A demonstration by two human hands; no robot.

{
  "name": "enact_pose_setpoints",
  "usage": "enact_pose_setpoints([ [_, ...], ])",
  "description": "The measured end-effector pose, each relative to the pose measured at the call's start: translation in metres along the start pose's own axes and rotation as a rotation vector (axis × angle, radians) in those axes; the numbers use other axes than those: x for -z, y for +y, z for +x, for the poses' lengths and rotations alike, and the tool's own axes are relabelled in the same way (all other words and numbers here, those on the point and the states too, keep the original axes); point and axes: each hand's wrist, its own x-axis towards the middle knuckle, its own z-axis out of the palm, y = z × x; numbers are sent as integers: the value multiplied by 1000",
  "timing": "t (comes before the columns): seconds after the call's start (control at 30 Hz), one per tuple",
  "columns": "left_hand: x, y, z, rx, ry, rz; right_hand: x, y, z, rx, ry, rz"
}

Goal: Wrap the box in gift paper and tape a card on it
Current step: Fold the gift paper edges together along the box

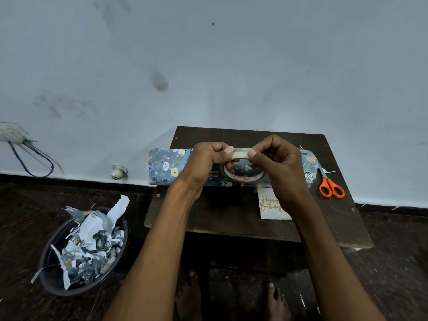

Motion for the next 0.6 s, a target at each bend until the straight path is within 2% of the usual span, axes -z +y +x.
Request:
enact_pose_setpoints([
  [0.17, -2, -2, 1, 26, 5, -36, 0, -5, -1, 21, -135, -71],
  [0.6, -6, 1, -1, 29, 57, 0, 0, -3, -1, 114, -127, -167],
])
